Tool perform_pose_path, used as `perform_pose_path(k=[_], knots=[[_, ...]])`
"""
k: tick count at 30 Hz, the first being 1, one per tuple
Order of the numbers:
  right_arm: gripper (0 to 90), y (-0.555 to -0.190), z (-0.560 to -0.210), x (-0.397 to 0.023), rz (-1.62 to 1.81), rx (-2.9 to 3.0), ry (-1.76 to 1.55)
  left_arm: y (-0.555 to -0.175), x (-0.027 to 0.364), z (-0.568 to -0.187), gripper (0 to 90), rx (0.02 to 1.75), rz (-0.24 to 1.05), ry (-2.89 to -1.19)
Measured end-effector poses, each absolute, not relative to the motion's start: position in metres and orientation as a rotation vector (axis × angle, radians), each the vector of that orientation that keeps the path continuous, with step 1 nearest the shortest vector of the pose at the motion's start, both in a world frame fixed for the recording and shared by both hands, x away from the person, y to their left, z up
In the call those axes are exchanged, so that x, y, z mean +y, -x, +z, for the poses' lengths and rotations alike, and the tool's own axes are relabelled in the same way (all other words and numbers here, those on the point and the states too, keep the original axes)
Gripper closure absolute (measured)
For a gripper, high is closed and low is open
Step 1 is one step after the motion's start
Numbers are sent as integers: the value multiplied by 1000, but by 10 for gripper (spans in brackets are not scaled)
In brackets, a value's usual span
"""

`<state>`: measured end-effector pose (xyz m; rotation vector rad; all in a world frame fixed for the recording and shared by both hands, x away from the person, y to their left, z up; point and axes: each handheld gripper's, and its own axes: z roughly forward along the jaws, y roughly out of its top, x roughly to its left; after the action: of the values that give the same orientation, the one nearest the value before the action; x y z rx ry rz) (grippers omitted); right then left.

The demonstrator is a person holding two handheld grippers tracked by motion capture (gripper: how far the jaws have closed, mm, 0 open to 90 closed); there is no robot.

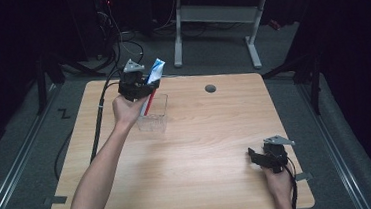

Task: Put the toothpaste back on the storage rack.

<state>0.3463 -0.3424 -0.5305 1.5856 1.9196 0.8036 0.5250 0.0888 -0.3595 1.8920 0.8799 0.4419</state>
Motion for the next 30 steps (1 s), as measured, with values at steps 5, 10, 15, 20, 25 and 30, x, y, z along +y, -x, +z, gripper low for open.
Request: perform_pose_path(k=[5,10,15,20,25,30], knots=[[305,-346,-531,-342,803,1920,-1586,-533,84,-360,706,874,426,-1869],[305,-346,-531,-342,804,1919,-1585,-541,79,-366,705,883,429,-1859],[305,-346,-531,-342,804,1919,-1586,-548,78,-371,704,889,452,-1856],[305,-346,-531,-342,804,1919,-1586,-553,78,-375,700,894,466,-1852],[305,-346,-531,-342,804,1920,-1585,-555,76,-380,698,893,470,-1869],[305,-346,-531,-342,804,1919,-1586,-557,76,-384,698,903,469,-1878]])
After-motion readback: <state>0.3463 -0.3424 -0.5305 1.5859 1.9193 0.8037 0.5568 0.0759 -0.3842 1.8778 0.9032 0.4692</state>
